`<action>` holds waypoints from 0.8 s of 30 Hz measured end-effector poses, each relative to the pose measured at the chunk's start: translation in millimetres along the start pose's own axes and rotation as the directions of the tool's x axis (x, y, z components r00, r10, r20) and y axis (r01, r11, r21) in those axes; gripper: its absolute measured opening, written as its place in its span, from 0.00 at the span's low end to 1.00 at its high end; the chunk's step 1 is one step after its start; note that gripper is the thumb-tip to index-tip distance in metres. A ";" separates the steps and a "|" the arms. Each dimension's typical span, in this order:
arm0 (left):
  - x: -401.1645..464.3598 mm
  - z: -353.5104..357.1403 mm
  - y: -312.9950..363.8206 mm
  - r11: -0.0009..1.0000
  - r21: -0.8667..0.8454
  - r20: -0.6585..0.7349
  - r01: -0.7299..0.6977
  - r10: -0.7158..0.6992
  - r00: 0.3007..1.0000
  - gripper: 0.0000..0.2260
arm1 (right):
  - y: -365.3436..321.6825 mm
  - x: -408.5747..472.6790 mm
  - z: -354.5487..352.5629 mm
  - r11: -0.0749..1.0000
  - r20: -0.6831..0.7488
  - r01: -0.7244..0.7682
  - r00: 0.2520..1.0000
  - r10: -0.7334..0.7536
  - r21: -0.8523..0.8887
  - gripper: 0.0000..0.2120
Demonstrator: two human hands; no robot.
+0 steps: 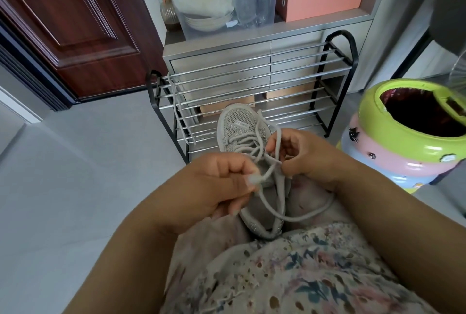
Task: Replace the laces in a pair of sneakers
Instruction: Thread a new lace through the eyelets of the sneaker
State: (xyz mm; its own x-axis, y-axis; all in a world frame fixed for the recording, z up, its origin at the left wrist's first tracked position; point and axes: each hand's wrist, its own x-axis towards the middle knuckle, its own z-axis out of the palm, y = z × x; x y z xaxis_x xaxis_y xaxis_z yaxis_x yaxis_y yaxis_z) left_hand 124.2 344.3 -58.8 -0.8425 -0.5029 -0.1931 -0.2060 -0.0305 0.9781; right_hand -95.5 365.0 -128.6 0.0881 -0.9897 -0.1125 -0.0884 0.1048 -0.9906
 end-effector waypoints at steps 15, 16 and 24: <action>45.7 24.4 -30.6 0.724 0.677 -0.355 0.134 0.162 0.921 0.19 | 3.1 0.4 -0.4 0.997 0.053 0.070 0.996 -0.068 -0.031 0.23; 45.5 23.7 -30.9 0.739 0.661 -0.358 0.127 0.162 0.919 0.17 | 2.8 0.3 0.0 0.997 0.056 0.071 0.996 -0.069 -0.031 0.23; 41.3 17.0 -30.3 0.820 0.567 -0.364 0.080 0.162 0.917 0.11 | -2.9 -1.6 3.3 0.982 0.121 0.118 0.988 -0.100 -0.149 0.21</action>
State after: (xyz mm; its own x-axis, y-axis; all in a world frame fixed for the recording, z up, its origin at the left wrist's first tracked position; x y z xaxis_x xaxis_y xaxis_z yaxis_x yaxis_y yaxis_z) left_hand 87.2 339.2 -97.7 -0.6249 -0.7806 0.0098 -0.5188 0.4246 0.7420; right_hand -92.1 366.6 -125.8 0.2156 -0.9763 -0.0212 -0.2240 -0.0284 -0.9742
